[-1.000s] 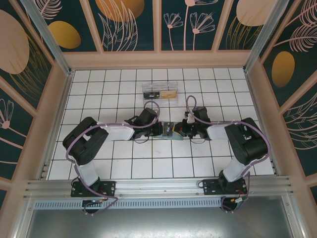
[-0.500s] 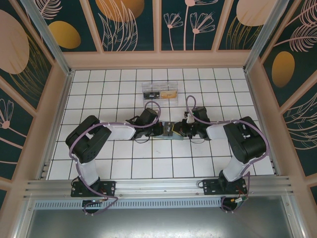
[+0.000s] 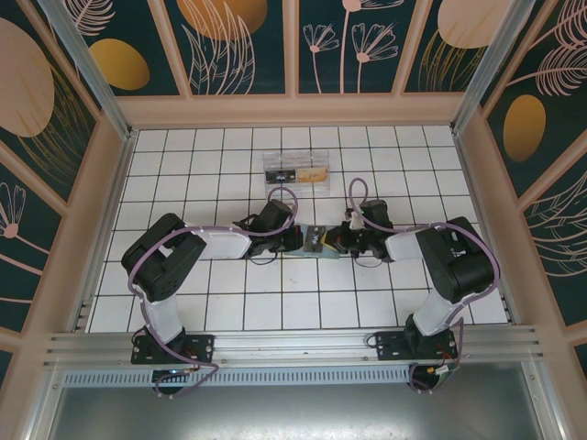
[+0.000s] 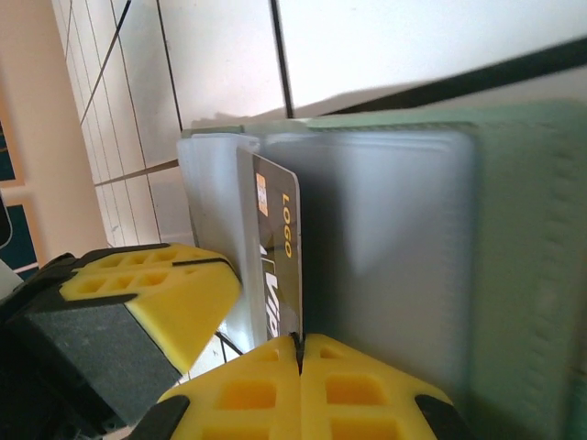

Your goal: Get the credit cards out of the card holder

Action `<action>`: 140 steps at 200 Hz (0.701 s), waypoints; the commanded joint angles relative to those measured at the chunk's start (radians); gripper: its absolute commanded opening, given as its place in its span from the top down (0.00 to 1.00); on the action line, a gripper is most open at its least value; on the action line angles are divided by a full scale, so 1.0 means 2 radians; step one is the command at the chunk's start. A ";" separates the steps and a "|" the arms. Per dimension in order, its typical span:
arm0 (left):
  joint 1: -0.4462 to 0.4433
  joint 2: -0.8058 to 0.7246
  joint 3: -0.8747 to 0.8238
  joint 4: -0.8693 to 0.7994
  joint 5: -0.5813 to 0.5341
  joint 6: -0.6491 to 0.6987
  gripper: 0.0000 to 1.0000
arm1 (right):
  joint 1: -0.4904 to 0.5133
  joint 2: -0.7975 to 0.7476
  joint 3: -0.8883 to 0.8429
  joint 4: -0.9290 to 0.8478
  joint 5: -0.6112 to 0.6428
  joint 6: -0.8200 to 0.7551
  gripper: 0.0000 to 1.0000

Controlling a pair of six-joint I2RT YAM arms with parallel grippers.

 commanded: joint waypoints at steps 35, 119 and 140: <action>0.000 0.006 -0.007 -0.028 -0.011 -0.003 1.00 | -0.049 -0.073 -0.039 -0.026 -0.017 -0.032 1.00; 0.000 -0.057 -0.018 -0.007 -0.024 -0.014 0.87 | -0.087 -0.262 -0.030 -0.197 0.027 -0.096 1.00; 0.000 -0.119 -0.032 -0.008 -0.065 -0.020 0.62 | -0.077 -0.290 0.004 -0.246 0.066 -0.124 1.00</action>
